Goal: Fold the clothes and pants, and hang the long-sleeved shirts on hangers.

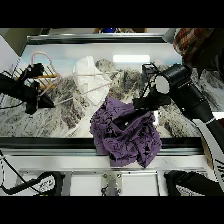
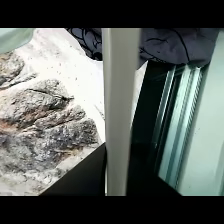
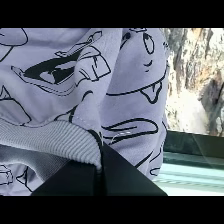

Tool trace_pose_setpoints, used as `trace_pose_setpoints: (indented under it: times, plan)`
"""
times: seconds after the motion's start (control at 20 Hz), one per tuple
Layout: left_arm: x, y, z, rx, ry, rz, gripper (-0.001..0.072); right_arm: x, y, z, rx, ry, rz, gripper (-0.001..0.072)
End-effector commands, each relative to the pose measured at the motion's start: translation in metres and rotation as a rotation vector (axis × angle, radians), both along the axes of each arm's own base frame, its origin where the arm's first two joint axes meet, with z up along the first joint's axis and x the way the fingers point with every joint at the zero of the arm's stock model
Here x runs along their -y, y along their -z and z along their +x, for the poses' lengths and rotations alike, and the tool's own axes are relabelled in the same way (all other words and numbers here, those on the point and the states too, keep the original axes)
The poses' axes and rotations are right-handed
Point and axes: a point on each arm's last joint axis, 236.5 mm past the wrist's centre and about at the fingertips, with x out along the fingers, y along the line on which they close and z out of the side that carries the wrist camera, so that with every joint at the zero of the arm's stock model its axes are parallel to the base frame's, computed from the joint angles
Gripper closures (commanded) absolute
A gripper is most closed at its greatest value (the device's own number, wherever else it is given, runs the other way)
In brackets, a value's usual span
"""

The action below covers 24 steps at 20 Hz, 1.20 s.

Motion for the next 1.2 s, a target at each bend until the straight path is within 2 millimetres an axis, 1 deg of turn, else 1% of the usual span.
trace_pose_setpoints:
  times: [0.0, 0.15, 0.25, 0.3, 0.4, 0.5, 0.65, 0.75, 0.85, 1.0, 1.15]
  plan:
    - [0.009, 0.013, -0.013, -0.042, 0.047, -0.056, 0.0690, -0.001, 0.000, 0.001, 0.006, -0.001, 0.003, 0.0691]
    - [0.016, 0.018, -0.018, -0.068, 0.054, -0.088, 0.0690, -0.003, 0.000, 0.000, 0.000, -0.003, 0.010, 0.0690]
    - [0.017, 0.017, -0.018, -0.065, 0.053, -0.096, 0.0690, -0.004, -0.002, 0.000, 0.003, -0.011, 0.016, 0.0690]
    - [0.017, 0.016, -0.018, -0.064, 0.053, -0.096, 0.0690, -0.003, -0.006, 0.001, 0.011, -0.006, 0.022, 0.0691]
    - [0.022, 0.016, -0.019, -0.066, 0.070, -0.095, 0.0690, 0.000, -0.023, 0.006, 0.042, 0.012, 0.049, 0.0690]
    - [0.033, 0.016, -0.022, -0.067, 0.106, -0.094, 0.0690, 0.005, -0.040, 0.007, 0.058, 0.026, 0.056, 0.0690]
    - [0.052, 0.016, -0.029, -0.078, 0.166, -0.091, 0.0690, 0.013, -0.054, 0.003, 0.050, 0.043, 0.053, 0.0691]
    - [0.066, 0.017, -0.034, -0.080, 0.214, -0.088, 0.0690, 0.014, -0.058, 0.001, 0.050, 0.044, 0.054, 0.0691]
    - [0.077, 0.018, -0.039, -0.085, 0.253, -0.088, 0.0690, 0.010, -0.059, -0.004, 0.037, 0.036, 0.072, 0.0690]
    - [0.092, 0.029, -0.042, -0.139, 0.286, -0.086, 0.0690, 0.010, -0.062, -0.005, 0.043, 0.036, 0.077, 0.0691]
    - [0.099, 0.040, -0.040, -0.175, 0.285, -0.085, 0.0691, 0.011, -0.068, -0.007, 0.058, 0.035, 0.084, 0.0691]
